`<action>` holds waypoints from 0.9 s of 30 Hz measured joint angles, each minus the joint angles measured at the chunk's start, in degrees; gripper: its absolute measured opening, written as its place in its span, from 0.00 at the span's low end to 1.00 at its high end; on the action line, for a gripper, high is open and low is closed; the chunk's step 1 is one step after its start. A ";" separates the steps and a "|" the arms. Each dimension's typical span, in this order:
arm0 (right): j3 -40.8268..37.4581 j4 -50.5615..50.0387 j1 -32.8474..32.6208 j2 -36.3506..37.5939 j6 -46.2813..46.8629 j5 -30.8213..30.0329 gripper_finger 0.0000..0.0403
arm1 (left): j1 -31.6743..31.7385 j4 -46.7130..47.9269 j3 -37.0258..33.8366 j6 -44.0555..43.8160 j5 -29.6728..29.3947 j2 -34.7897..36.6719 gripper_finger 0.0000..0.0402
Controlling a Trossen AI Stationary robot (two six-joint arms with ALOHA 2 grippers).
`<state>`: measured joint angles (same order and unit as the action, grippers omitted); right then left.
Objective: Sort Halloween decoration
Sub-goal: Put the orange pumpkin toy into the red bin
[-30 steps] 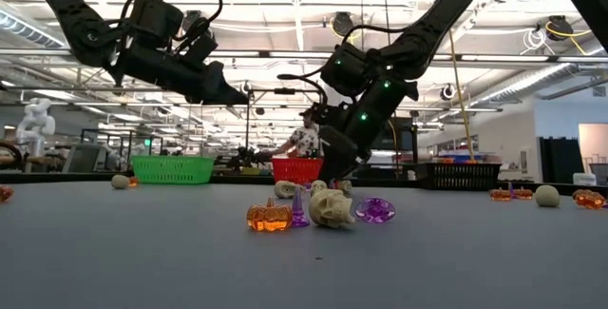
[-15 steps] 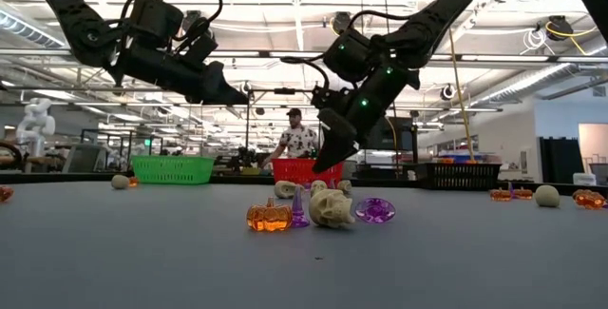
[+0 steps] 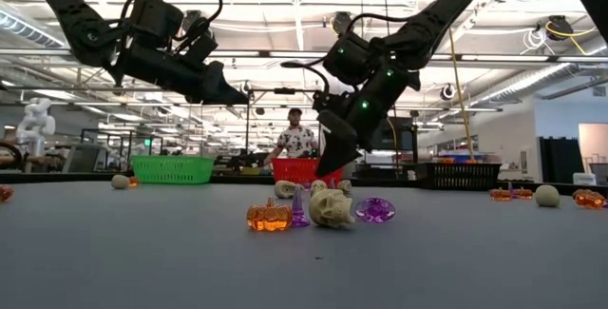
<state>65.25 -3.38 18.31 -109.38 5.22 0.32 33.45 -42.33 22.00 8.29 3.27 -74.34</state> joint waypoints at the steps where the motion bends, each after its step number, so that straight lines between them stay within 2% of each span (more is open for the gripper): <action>1: 0.00 -0.08 0.00 0.00 0.06 -0.02 0.11 | 0.02 0.00 0.00 0.00 0.00 0.02 0.19; 19: 0.07 1.17 0.09 -2.19 2.53 -0.04 0.11 | 0.01 0.00 0.00 -0.02 0.00 0.01 0.19; 27: 3.76 -5.43 0.17 -1.92 1.57 -0.13 0.11 | 0.02 0.01 0.00 0.02 0.00 0.02 0.19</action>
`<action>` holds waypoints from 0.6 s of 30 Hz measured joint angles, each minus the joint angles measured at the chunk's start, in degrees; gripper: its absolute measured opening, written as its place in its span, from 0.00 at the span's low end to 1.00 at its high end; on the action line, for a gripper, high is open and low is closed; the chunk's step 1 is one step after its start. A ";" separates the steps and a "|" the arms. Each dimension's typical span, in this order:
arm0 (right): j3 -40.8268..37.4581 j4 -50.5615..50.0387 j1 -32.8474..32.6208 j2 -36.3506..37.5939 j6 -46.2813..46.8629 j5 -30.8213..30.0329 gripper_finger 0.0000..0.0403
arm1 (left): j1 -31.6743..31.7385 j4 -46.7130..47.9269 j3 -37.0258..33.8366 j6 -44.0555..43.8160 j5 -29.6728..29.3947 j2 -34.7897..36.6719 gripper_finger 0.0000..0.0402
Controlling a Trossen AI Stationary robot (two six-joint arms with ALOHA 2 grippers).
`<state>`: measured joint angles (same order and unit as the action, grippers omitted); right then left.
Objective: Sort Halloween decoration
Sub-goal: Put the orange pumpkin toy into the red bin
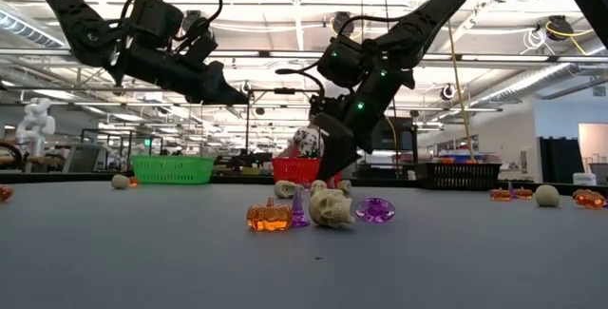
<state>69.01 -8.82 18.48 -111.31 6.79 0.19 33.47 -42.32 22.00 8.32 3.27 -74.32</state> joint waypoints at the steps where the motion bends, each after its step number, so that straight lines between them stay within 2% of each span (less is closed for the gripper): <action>1: 0.15 0.14 0.04 -0.09 0.00 0.00 0.11 | -0.01 0.06 0.00 0.00 0.00 0.00 0.19; 18: 0.26 0.40 0.20 -1.83 -0.57 -0.13 0.07 | -0.02 0.41 0.00 0.07 0.00 -0.02 0.19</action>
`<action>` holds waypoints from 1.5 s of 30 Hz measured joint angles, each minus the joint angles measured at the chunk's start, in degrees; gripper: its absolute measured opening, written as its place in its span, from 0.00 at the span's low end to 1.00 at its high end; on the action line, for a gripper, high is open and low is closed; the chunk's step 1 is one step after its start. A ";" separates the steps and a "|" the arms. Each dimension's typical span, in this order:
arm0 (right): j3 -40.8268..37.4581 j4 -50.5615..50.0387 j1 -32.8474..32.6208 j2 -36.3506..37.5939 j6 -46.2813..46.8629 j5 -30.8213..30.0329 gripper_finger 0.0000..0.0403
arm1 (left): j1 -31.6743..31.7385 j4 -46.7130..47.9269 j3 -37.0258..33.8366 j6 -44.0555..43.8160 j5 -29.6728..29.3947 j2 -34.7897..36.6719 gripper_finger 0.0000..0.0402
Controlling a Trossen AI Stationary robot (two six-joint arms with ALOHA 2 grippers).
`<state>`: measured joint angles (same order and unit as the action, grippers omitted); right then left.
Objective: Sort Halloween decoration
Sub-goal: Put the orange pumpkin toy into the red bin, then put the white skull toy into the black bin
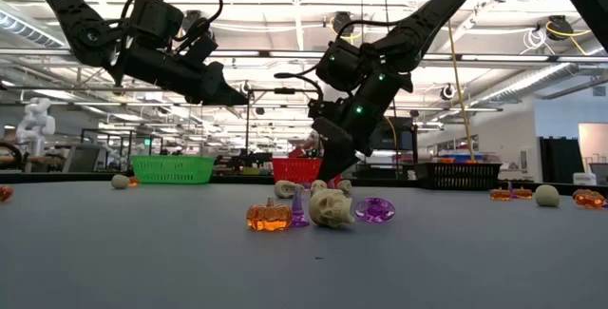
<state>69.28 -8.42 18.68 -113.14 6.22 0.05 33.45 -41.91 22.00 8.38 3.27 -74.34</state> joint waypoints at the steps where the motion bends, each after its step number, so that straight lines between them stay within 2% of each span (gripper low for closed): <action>1: 0.00 0.00 0.00 0.00 0.00 0.02 0.08 | 0.02 0.01 0.00 0.00 0.00 0.00 0.19; 5: 0.00 0.08 0.00 -0.05 0.10 -0.25 0.08 | 0.02 0.01 0.00 0.02 0.00 0.00 0.19; 9: 0.00 0.15 0.00 -0.09 -0.40 -0.30 0.01 | 0.02 0.03 0.00 0.04 0.00 0.00 0.19; 19: 3.45 -2.62 -0.02 -0.50 -2.40 -0.07 0.00 | 0.01 0.27 0.00 0.04 0.00 0.00 0.19; 28: 10.95 -11.56 0.07 -0.47 -4.53 -0.06 0.00 | 0.02 0.59 0.00 1.05 0.00 0.00 0.19; 32: 12.91 -15.97 0.11 -0.26 -1.28 -0.13 0.00 | 0.01 0.59 0.00 1.06 -0.02 0.00 0.19; 36: 12.94 -18.92 0.59 -0.26 4.36 0.26 0.09 | 0.01 0.57 0.00 1.05 -0.01 0.00 0.19; 45: 12.96 -19.33 0.74 -0.26 6.80 0.47 0.44 | 0.00 0.55 0.00 1.01 0.00 0.00 0.19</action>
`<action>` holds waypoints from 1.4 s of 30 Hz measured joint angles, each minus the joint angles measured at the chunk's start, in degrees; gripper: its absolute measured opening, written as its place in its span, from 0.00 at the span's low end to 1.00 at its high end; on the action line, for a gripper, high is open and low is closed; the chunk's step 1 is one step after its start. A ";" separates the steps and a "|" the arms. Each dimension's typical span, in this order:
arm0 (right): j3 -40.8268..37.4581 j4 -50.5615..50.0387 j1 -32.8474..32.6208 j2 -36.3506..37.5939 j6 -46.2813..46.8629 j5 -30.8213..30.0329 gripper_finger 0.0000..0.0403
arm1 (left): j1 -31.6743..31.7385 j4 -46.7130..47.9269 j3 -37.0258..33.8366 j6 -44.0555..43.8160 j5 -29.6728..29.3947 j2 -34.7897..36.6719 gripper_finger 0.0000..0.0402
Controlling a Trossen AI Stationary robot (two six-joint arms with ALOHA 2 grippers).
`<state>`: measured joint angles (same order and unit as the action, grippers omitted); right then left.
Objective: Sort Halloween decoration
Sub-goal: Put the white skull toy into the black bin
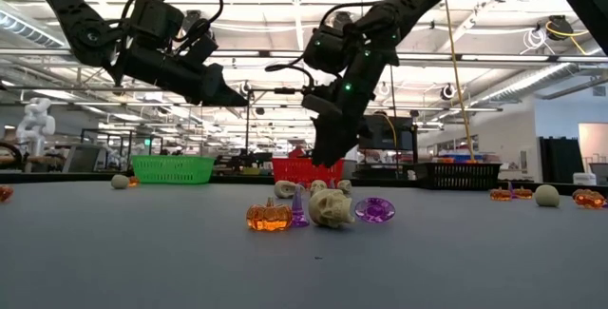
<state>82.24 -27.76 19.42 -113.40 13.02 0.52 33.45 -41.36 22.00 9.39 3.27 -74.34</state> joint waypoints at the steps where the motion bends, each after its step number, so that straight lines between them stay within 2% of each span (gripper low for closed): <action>1: 0.00 0.05 0.02 -0.01 -0.09 0.01 0.47 | 0.00 0.00 0.00 0.00 0.00 0.00 0.19; 5: 0.00 0.23 0.07 -0.39 -2.05 -0.25 0.51 | 0.23 -0.22 0.00 -1.78 0.51 -0.76 0.19; 9: 0.00 0.82 0.07 -0.39 -5.31 -0.24 0.46 | 1.72 -0.60 0.24 -4.71 9.02 -3.43 0.19; 12: 0.00 0.69 0.13 -0.39 -6.46 -0.23 0.36 | 2.64 -0.13 0.97 -6.43 13.95 -5.46 0.19; 19: 0.00 -0.63 0.13 -0.14 -11.26 1.13 0.05 | 3.91 0.64 1.81 -9.05 14.54 -7.98 0.19; 21: 0.04 -2.29 -0.10 0.56 -12.75 1.25 0.02 | 4.13 1.07 1.81 -9.05 14.60 -7.98 0.19; 26: 2.46 -8.15 -0.93 0.70 -13.46 1.30 0.04 | 4.46 1.38 1.84 -8.85 15.99 -7.98 0.19; 33: 2.78 -7.69 -1.58 0.70 -11.85 1.26 0.06 | 4.41 1.40 1.84 -8.68 16.57 -7.98 0.19; 42: 2.78 -5.93 -1.62 -0.90 -11.95 1.06 0.25 | 4.41 1.42 1.84 -8.69 16.57 -7.98 0.19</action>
<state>85.01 -33.69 17.80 -114.30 1.07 1.58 37.87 -39.94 23.83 0.70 19.84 -82.32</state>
